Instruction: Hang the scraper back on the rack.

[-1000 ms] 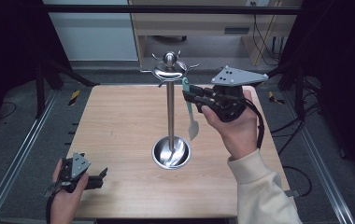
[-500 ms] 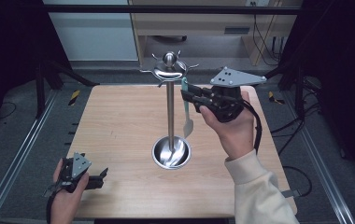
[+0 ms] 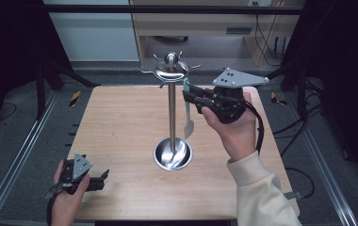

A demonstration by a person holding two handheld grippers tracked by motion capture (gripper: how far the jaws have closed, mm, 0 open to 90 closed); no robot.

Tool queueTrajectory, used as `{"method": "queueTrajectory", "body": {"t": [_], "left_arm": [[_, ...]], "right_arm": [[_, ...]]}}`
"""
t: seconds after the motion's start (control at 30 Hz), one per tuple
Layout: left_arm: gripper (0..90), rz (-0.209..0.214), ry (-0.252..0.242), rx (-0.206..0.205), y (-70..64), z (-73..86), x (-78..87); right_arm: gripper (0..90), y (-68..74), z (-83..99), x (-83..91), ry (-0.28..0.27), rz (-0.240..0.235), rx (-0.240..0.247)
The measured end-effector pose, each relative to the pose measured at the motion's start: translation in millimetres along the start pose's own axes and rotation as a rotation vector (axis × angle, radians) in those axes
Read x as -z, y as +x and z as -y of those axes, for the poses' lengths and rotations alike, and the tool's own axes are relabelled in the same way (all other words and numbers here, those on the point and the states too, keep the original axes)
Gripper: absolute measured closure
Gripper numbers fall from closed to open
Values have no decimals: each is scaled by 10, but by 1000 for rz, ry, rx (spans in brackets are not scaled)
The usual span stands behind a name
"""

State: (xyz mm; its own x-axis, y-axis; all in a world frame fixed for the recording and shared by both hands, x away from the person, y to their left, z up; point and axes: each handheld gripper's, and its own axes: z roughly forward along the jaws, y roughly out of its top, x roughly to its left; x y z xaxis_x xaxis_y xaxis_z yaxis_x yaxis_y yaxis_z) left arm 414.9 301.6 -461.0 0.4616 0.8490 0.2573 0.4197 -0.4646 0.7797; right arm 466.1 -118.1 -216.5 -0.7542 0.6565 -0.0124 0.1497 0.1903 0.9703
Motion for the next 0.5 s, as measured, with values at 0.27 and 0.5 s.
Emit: {"method": "queueTrajectory", "body": {"t": [0.27, 0.5], "left_arm": [[32, 1, 2, -1, -1, 0, -2], [32, -1, 4, 0, -1, 2, -5]], "right_arm": [[736, 3, 0, -2, 3, -7, 2], [736, -6, 1, -3, 2, -11, -3]]}}
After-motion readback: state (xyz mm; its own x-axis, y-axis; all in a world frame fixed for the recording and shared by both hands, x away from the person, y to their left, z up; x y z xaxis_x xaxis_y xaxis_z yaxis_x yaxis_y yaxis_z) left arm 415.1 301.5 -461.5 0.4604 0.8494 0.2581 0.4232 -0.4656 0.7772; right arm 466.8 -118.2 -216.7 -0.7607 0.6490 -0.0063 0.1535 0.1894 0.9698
